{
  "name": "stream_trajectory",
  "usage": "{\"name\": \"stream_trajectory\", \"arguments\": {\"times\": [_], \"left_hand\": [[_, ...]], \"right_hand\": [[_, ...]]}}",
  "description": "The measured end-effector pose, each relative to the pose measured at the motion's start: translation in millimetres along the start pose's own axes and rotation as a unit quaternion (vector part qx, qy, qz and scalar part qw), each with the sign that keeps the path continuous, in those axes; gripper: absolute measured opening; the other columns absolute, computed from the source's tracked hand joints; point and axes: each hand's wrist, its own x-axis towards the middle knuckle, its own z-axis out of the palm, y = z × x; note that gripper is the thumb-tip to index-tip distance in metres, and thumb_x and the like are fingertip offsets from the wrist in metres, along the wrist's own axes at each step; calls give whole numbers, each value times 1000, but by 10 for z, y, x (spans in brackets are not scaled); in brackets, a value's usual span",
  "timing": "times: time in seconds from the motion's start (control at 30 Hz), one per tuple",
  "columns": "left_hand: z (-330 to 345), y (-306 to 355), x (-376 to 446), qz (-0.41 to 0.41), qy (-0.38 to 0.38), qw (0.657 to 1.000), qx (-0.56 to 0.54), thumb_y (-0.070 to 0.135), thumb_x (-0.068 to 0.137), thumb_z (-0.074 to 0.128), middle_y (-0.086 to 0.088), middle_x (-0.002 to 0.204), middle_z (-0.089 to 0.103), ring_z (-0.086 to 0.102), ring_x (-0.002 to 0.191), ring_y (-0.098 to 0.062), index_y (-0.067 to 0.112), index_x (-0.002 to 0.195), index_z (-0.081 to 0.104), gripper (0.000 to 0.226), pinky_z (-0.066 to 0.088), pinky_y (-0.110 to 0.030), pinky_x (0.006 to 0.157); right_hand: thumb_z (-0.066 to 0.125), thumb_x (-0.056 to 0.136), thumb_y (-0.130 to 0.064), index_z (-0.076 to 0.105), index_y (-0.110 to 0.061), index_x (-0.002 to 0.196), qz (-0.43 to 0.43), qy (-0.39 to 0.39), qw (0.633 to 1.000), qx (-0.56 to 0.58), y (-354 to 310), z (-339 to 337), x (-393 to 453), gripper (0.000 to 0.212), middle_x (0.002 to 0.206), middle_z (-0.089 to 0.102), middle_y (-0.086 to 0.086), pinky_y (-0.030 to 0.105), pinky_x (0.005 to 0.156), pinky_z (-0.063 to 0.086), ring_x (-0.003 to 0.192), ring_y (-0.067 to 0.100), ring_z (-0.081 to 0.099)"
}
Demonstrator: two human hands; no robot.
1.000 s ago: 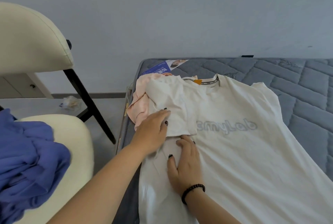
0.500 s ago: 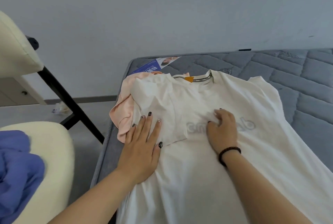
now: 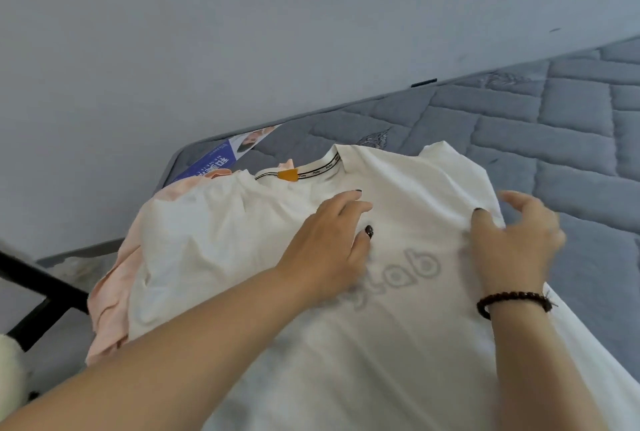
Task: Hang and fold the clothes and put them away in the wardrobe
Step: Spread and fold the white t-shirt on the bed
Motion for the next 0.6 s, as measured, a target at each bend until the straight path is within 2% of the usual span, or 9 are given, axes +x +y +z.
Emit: {"name": "stream_trajectory", "arguments": {"times": [0.03,0.1,0.13,0.27,0.33,0.4,0.47,0.53,0.6], "left_hand": [[68,46,167,5,-5,1000,-16,23,99,40,8,153,26,22,138,-6,19,141,40,42,24,-24,110],[201,139,508,26,-20,999,-43,22,97,39,6,149,32,28,137,-8,17,138,43,42,28,-30,111],[258,184,676,37,-25,998,-53,21,96,39,5,147,35,32,135,-10,16,136,44,41,31,-33,109],[439,373,1270,48,-30,996,-73,21,97,41,-1,131,48,45,122,-21,13,122,49,28,37,-39,100],[491,458,1492,27,-29,999,-37,30,98,40,-2,127,50,47,118,-24,13,119,49,29,38,-40,98],[504,524,1658,-22,-29,999,17,49,97,39,-3,126,51,48,117,-25,14,120,49,43,38,-40,97],[473,572,1790,-85,-44,993,61,68,89,36,-4,124,53,51,115,-27,15,118,50,63,39,-41,96],[412,565,1899,-132,-85,981,110,79,81,36,-4,122,58,53,116,-29,16,113,54,74,40,-41,93],[361,513,1980,-135,-143,970,143,79,79,40,-2,118,60,53,115,-28,20,100,57,65,38,-41,94]], "right_hand": [[53,88,-15,57,-16,114,10,3,999,-42,68,-26,60,26,122,50,8,32,94,30,125,30,36],[50,90,-18,50,-20,85,13,-22,993,-118,204,-33,163,6,101,47,12,34,78,32,114,34,43],[47,90,-17,43,-21,81,5,-24,991,-133,266,-30,208,11,95,45,9,32,73,30,104,33,47],[46,94,-21,65,-16,95,43,-30,994,-91,341,-129,305,19,96,63,1,28,73,36,95,23,53],[51,93,-31,64,-18,83,65,-65,992,-84,318,-155,304,21,78,62,-3,28,67,36,84,20,53],[54,90,-37,45,-17,59,72,-102,986,-111,288,-160,297,37,56,45,-5,29,55,30,62,17,44],[55,89,-37,35,-14,56,72,-123,982,-125,273,-152,293,45,53,39,-2,29,49,28,53,17,37],[57,90,-35,50,-8,63,92,-132,985,-64,285,-148,309,38,58,51,1,29,54,35,57,17,45],[61,89,-28,59,-8,72,136,-142,976,88,260,-157,309,27,59,59,0,28,56,40,56,15,48]]}}
